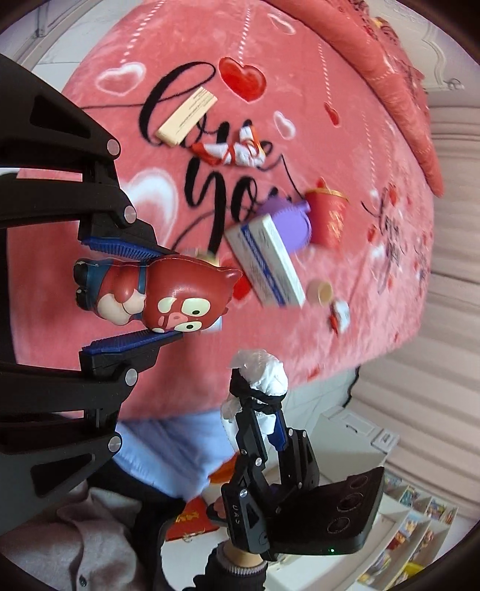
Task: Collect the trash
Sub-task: 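Carry the tissue and figurine in both tools over the orange bucket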
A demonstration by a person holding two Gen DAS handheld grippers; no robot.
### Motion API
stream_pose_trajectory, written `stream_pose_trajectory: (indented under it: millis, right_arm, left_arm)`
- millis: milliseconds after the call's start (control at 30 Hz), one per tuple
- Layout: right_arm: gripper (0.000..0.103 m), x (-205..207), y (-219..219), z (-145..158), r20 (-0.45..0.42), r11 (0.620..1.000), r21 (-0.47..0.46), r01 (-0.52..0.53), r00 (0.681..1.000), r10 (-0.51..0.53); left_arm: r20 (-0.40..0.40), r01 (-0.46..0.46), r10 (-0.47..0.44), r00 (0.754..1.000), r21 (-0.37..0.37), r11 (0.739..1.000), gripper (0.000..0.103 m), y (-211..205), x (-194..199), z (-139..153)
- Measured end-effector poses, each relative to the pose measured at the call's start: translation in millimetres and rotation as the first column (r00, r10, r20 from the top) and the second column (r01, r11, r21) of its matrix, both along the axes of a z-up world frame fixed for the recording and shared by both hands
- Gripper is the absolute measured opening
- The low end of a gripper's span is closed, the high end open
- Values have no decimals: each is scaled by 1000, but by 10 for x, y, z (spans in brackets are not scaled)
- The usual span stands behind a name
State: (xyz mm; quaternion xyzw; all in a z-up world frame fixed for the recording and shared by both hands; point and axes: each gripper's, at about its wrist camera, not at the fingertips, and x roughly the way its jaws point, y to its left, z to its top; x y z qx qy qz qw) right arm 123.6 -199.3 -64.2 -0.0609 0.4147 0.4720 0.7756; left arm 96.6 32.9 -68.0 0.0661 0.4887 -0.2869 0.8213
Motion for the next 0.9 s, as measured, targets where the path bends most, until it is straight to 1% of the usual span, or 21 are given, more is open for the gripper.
stream_pose_trajectory:
  millis: [67, 133, 267, 367, 400, 467, 500, 567, 667, 767, 800, 867, 900]
  right_arm:
    - [25, -174, -131, 70, 1, 1000, 12, 8, 1000, -8]
    - [25, -341, -299, 123, -2, 999, 29, 31, 1000, -31]
    - [25, -596, -693, 160, -10, 993, 54, 108, 994, -107]
    - [25, -739, -1092, 149, -12, 979, 62, 193, 981, -192]
    - [25, -798, -1304, 141, -16, 970, 65, 235, 972, -235]
    - [25, -901, -1641, 133, -13, 951, 67, 301, 954, -300]
    - [25, -937, -1777, 129, -14, 944, 67, 324, 946, -324]
    - [25, -1037, -2161, 125, -11, 916, 62, 397, 918, -397]
    - [25, -1136, -2613, 115, -4, 878, 50, 476, 879, -476]
    - [25, -1302, -3194, 87, 6, 820, 35, 572, 820, -572]
    - [25, -1341, -3320, 76, 6, 805, 32, 592, 805, -593]
    - [25, -1450, -3641, 33, 9, 768, 23, 640, 768, -640]
    - [25, -1499, -3806, 4, 14, 746, 13, 666, 746, -666]
  left_arm:
    - [5, 23, -23, 1000, -12, 1000, 38, -103, -136, 53]
    - [9, 60, -60, 998, -25, 998, 38, -293, -261, 83]
    - [18, 150, -150, 989, -23, 988, 38, -694, -376, 106]
    - [21, 228, -227, 974, -28, 973, 38, -1081, -338, 99]
    - [24, 267, -266, 964, -26, 963, 38, -1289, -302, 96]
    - [28, 311, -310, 950, -27, 950, 38, -1533, -259, 82]
    - [30, 349, -348, 937, -33, 937, 38, -1763, -213, 72]
    - [34, 399, -398, 917, -37, 916, 38, -2035, -178, 50]
    - [34, 487, -485, 874, -48, 872, 38, -2635, -107, -14]
    - [32, 547, -546, 837, -66, 835, 38, -3086, -50, -76]
    - [28, 573, -572, 820, -74, 817, 38, -3287, -35, -102]
    - [28, 613, -613, 789, -78, 786, 38, -3617, -18, -157]
    - [23, 637, -637, 770, -86, 766, 38, -3811, -16, -196]
